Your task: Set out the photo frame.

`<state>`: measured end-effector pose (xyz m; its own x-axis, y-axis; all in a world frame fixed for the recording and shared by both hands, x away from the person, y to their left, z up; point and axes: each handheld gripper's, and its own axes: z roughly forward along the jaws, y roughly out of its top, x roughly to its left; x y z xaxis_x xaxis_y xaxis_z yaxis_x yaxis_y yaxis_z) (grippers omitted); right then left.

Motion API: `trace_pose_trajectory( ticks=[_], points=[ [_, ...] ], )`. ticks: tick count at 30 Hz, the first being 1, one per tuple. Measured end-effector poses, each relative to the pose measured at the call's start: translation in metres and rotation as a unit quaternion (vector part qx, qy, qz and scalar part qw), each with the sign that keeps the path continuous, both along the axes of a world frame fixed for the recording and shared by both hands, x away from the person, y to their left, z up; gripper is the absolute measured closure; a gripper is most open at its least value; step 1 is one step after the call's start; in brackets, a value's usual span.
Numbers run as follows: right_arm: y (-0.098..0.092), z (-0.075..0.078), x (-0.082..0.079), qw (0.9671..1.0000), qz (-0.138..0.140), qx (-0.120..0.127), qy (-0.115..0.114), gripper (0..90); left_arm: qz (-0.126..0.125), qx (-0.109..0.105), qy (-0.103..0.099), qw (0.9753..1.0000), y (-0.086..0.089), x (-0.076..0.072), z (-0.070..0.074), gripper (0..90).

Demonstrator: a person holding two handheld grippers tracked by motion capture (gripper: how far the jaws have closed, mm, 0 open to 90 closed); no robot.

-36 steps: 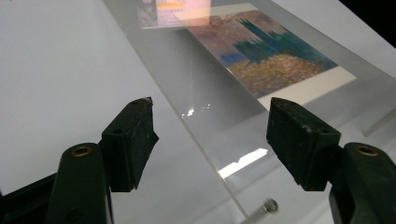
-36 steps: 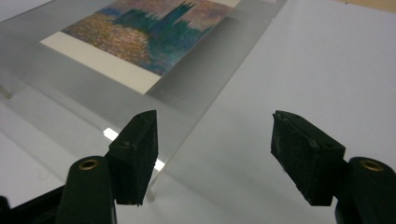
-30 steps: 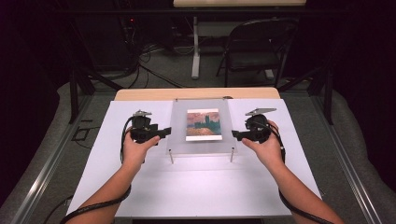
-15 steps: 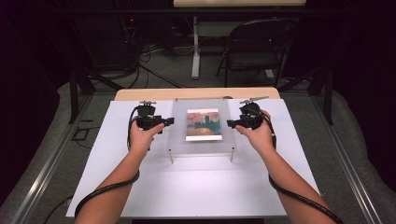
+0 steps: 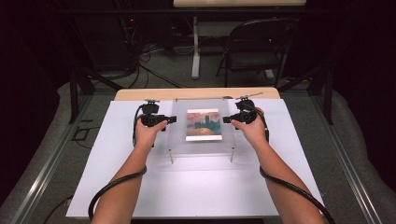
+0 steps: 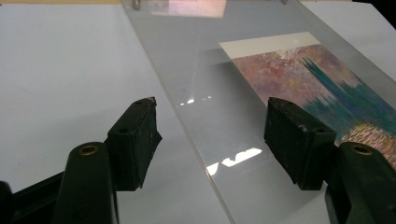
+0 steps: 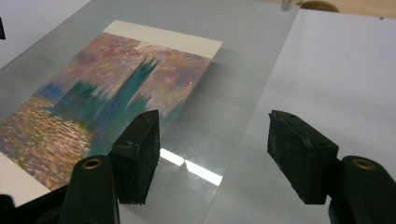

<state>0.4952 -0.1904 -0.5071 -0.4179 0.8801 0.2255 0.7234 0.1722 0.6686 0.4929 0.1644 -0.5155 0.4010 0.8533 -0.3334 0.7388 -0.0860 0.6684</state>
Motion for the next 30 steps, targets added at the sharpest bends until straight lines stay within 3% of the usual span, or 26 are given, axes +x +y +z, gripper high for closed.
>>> trace_pose_trajectory(
  ticks=[3,6,11,18,30],
  points=[
    [0.003,-0.004,0.003,1.0,-0.003,-0.007,0.003,35.1,0.003,-0.012,0.003,0.9999,-0.001,0.001,-0.004,34.8],
    [0.006,-0.008,0.004,1.0,0.003,0.002,0.004,35.7,0.011,-0.019,0.006,0.9997,-0.002,0.001,-0.008,34.8],
    [0.009,-0.016,0.006,0.9999,0.005,0.009,0.011,35.0,0.009,-0.017,0.014,0.9997,-0.007,0.003,-0.014,34.8],
    [0.003,-0.022,0.011,0.9981,-0.012,0.053,0.031,34.9,0.009,-0.029,0.031,0.9991,-0.013,0.006,-0.022,35.6],
    [-0.001,-0.028,0.024,0.9954,-0.011,0.078,0.054,31.4,0.008,-0.058,0.047,0.9972,-0.01,0.019,-0.029,32.0]
  ],
)
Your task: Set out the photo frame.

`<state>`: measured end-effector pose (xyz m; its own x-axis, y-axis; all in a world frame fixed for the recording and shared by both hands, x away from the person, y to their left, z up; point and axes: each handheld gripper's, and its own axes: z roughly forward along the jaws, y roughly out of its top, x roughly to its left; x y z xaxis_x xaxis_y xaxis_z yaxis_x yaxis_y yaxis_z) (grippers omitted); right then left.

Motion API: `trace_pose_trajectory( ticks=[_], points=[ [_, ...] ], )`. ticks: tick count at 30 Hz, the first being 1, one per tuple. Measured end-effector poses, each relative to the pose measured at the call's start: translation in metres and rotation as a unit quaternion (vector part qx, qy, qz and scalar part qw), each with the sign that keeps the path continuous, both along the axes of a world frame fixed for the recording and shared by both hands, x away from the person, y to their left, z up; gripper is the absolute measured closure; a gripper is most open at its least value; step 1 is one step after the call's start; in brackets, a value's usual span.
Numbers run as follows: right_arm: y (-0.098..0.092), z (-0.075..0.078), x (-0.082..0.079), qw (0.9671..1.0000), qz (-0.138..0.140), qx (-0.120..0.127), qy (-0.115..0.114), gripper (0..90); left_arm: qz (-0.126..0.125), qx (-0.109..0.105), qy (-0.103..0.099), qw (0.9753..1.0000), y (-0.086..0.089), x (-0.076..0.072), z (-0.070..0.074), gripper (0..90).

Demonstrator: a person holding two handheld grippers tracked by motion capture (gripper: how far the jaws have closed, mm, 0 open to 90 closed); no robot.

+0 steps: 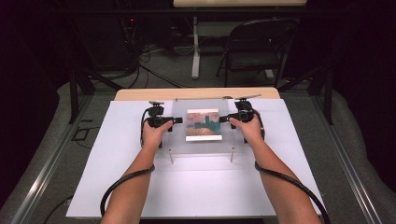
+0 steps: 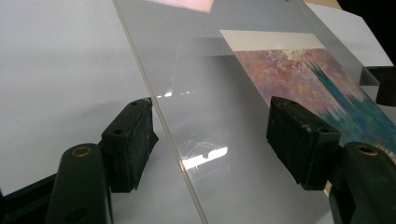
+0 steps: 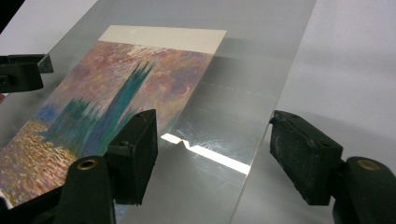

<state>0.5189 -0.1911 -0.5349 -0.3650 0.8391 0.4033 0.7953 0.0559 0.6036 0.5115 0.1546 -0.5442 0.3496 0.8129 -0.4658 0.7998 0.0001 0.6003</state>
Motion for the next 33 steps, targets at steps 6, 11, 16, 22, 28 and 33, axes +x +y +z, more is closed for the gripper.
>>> trace_pose_trajectory(
  ticks=[6,11,16,22,28,33],
  points=[
    [0.001,-0.003,0.005,0.9999,-0.002,0.012,0.009,29.6,-0.006,-0.004,0.017,0.9998,-0.001,0.005,0.001,31.8],
    [0.003,-0.003,0.006,0.9999,-0.004,0.01,0.01,29.2,0.002,0.001,0.021,0.9998,-0.004,0.005,0.002,31.3],
    [0.004,-0.001,0.006,0.9999,-0.005,0.003,0.011,29.3,0.005,0.008,0.03,0.9995,-0.005,0.006,0.005,32.5],
    [0.003,0.0,0.005,0.9997,-0.02,0.01,0.011,33.4,0.016,-0.008,0.032,0.9993,0.0,0.005,0.006,38.7],
    [0.002,0.006,0.001,0.9997,-0.023,0.009,0.0,36.1,0.031,-0.02,0.023,0.9991,0.002,0.001,0.011,43.7],
    [0.003,0.017,-0.003,0.9996,-0.024,0.007,-0.016,38.3,0.033,-0.013,0.012,0.9993,0.002,-0.004,0.023,45.9]
  ],
)
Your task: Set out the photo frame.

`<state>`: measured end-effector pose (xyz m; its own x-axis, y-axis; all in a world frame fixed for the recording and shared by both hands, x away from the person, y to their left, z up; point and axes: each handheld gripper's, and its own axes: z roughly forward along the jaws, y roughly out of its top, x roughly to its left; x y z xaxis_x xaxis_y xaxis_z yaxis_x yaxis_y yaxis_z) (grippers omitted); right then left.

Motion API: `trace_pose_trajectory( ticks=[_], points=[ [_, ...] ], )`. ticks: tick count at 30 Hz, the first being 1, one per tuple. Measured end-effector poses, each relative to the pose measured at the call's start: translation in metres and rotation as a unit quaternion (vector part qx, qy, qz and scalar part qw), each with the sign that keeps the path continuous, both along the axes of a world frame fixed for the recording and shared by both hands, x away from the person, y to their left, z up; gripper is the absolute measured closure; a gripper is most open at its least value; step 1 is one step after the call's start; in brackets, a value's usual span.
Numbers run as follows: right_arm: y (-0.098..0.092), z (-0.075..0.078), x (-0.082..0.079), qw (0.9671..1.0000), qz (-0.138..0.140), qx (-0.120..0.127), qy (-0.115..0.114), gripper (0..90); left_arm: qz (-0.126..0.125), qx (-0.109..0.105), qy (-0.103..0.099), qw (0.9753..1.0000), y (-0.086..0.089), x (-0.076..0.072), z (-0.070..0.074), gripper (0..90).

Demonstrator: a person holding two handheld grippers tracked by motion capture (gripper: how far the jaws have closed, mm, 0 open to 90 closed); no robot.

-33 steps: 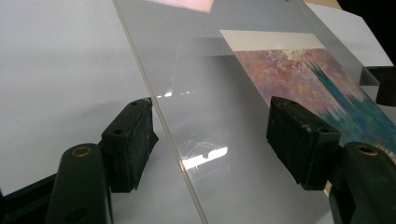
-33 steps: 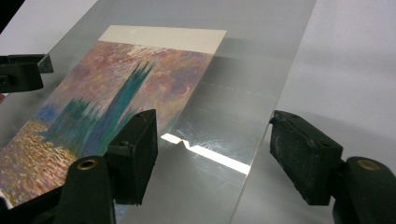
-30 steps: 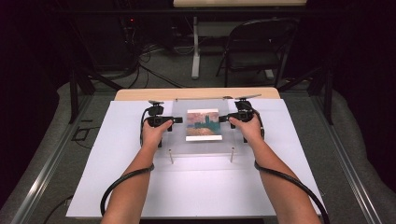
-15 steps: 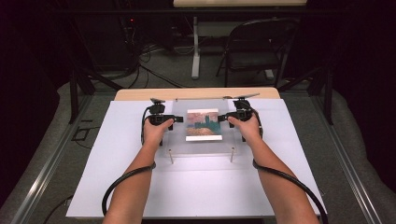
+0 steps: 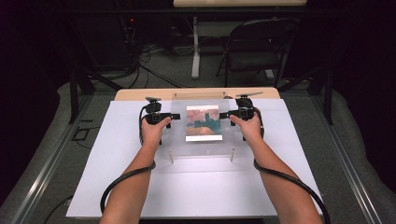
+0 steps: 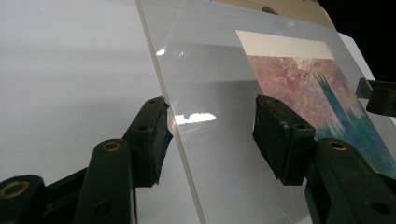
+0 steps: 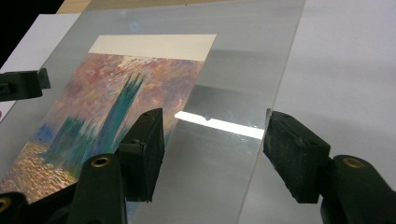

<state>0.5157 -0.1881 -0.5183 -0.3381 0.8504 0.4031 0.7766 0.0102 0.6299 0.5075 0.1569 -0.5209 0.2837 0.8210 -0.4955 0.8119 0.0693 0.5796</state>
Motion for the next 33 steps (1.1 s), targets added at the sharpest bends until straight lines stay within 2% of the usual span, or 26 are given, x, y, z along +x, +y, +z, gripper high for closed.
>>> trace_pose_trajectory(
  ticks=[7,14,20,24,30,33],
  points=[
    [0.002,0.016,-0.01,0.9995,0.008,-0.019,-0.023,38.3,-0.004,0.016,-0.02,0.9997,-0.001,-0.008,0.016,47.0],
    [0.005,0.031,-0.022,0.9981,0.013,-0.036,-0.048,38.6,-0.008,0.024,-0.035,0.9991,0.001,-0.02,0.033,51.1],
    [0.004,0.044,-0.033,0.9965,0.024,-0.053,-0.061,41.0,-0.012,0.023,-0.044,0.9987,0.002,-0.029,0.045,54.9],
    [0.002,0.05,-0.04,0.9957,0.025,-0.055,-0.07,43.1,-0.018,0.025,-0.053,0.9981,0.004,-0.036,0.051,56.7],
    [0.0,0.059,-0.054,0.9934,0.032,-0.064,-0.089,46.2,-0.032,0.041,-0.063,0.9966,0.003,-0.047,0.064,58.9],
    [-0.001,0.065,-0.061,0.9916,0.039,-0.072,-0.1,47.9,-0.035,0.038,-0.071,0.9961,0.006,-0.054,0.068,60.9]
  ],
)
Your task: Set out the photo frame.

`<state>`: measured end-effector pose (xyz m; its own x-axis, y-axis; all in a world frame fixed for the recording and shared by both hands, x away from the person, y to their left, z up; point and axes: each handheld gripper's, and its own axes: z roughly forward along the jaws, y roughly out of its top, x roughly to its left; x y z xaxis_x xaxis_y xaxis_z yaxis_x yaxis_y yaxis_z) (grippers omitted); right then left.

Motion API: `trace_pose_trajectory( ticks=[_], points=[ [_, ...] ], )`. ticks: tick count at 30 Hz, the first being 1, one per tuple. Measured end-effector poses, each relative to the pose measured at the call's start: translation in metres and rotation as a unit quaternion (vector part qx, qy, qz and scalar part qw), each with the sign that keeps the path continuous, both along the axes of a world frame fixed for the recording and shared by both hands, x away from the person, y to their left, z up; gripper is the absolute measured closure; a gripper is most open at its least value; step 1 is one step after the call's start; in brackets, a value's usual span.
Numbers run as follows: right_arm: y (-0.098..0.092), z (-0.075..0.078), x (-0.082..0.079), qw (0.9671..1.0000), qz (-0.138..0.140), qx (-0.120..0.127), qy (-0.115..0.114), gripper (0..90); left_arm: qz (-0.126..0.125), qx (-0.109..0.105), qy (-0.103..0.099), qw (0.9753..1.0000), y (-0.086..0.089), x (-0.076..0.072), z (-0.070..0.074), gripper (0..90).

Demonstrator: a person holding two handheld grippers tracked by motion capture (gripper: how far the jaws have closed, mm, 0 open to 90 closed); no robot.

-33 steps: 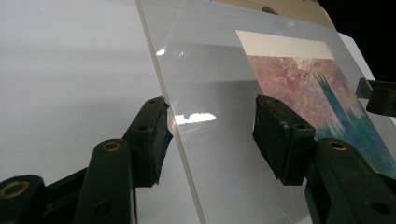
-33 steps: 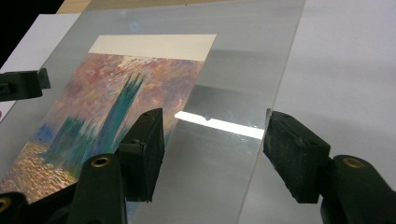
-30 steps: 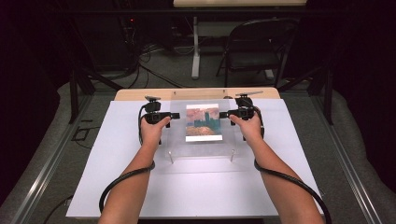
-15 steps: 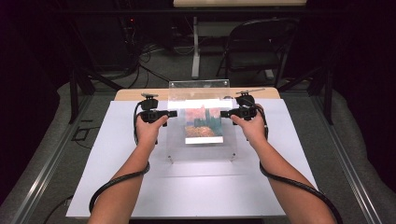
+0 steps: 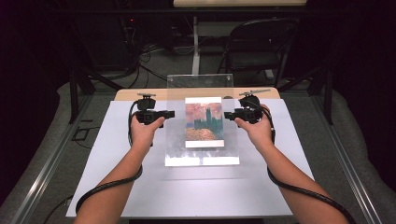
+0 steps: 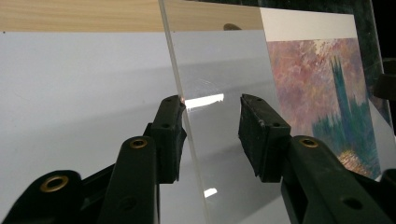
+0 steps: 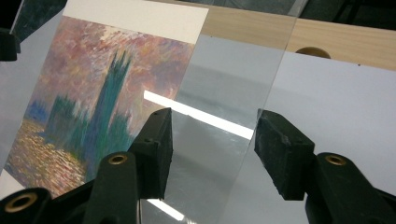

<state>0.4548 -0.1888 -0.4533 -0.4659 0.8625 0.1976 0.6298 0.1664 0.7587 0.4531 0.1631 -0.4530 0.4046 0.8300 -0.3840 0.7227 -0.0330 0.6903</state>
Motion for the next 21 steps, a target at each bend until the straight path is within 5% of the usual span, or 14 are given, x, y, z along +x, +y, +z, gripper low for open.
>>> trace_pose_trajectory(
  ticks=[18,21],
  points=[
    [-0.004,0.028,-0.058,0.9964,0.027,-0.043,-0.068,60.6,-0.03,0.018,-0.056,0.9978,0.008,-0.056,0.027,71.4],
    [-0.005,0.031,-0.067,0.9956,0.031,-0.048,-0.073,63.1,-0.033,0.009,-0.065,0.9973,0.012,-0.067,0.027,73.1]
  ],
)
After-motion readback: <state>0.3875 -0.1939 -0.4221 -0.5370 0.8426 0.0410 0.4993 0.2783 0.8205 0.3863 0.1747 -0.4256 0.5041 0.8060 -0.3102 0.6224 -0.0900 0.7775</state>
